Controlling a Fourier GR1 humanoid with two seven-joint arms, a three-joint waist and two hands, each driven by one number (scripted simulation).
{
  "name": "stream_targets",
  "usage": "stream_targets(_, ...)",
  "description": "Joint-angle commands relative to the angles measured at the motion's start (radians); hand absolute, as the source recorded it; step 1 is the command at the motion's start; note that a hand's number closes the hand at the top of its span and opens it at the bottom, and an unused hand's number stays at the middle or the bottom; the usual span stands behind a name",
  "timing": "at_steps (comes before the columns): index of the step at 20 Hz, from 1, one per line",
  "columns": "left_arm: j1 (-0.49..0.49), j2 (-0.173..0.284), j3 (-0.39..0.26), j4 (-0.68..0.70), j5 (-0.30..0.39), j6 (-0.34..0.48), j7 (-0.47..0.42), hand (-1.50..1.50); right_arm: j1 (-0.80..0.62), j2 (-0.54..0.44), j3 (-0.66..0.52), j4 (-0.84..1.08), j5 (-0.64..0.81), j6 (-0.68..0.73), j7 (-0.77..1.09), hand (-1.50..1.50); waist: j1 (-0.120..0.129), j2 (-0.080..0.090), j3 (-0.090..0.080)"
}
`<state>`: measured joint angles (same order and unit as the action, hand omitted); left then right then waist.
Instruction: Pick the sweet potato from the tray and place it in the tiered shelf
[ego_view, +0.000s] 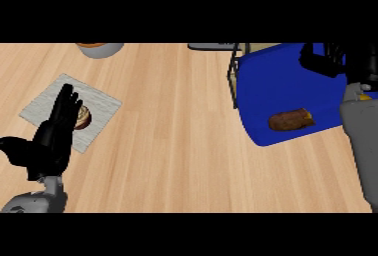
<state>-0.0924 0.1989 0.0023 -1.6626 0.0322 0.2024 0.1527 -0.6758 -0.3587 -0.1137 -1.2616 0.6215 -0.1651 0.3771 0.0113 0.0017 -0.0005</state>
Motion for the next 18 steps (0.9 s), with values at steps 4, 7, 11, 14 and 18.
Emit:
stream_targets(4, -0.023, 0.029, 0.055, 0.019, 0.039, -0.053, -0.012, 0.00, -0.181, 0.015, -0.045, 0.416, 0.033, -0.124, -0.198, 1.50, 0.018, 0.008, 0.001)
stream_targets(7, 0.039, 0.003, 0.029, -0.016, 0.022, -0.049, -0.025, 0.00, -0.138, 0.024, -0.122, 0.383, -0.053, -0.158, -0.240, 1.50, 0.008, 0.003, 0.001)
stream_targets(11, -0.016, -0.029, 0.004, -0.012, -0.029, 0.003, 0.010, 0.00, -0.217, 0.048, -0.136, 0.529, -0.078, -0.141, -0.251, -1.50, 0.007, 0.003, 0.001)
stream_targets(14, 0.018, -0.039, -0.018, -0.071, -0.028, -0.005, 0.041, 0.00, -0.296, -0.014, -0.185, 0.682, -0.106, -0.110, -0.332, -1.50, 0.019, 0.007, 0.002)
stream_targets(18, 0.061, -0.029, 0.025, -0.026, -0.019, -0.028, -0.030, 0.00, -0.311, -0.003, -0.176, 0.658, -0.135, -0.064, -0.345, -1.50, 0.005, 0.001, 0.001)
